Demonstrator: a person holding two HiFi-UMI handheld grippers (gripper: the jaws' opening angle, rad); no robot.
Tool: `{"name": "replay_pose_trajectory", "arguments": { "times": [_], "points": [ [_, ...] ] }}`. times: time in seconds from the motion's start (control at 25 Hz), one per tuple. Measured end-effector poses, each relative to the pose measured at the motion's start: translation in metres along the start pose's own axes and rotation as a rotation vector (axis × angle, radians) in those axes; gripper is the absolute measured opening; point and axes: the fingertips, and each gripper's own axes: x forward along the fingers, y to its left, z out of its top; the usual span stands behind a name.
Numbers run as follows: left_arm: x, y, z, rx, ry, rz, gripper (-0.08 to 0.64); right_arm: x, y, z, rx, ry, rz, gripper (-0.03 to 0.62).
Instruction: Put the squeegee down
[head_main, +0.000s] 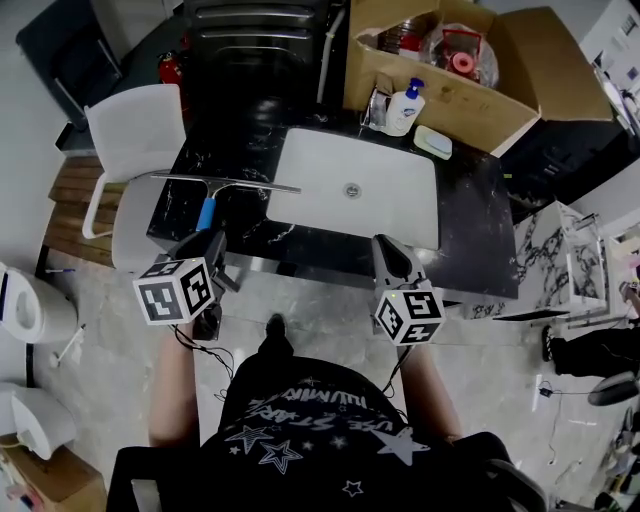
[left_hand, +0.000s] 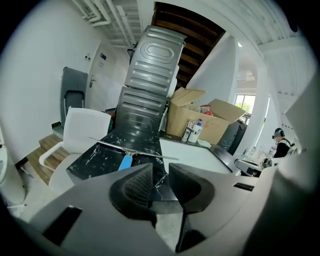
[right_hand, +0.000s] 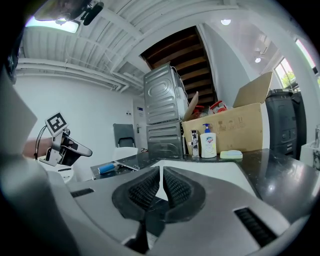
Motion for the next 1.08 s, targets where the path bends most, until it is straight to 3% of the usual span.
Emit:
{"name": "replay_pose_trajectory", "arguments": {
  "times": [0.2,0.84,1.08],
  "points": [
    [-0.025,-0.011,-0.022,-0.026,-0.021,0.01,0.057,-0.032,0.009,-0.01,-0.009,0.002,0.017,0.055],
    [-0.116,-0.063,-0.123,-0.084,-0.006,0.011,0.031,-0.148,0.036,-0.046,-0.024,0.027,0.078,0.055],
    [-0.143,-0.078,-0.15,-0.07,0.0,0.018,0.023,-0.175,0.039,-0.055,-0.022,0.026,0.086,0.055]
  ]
}}
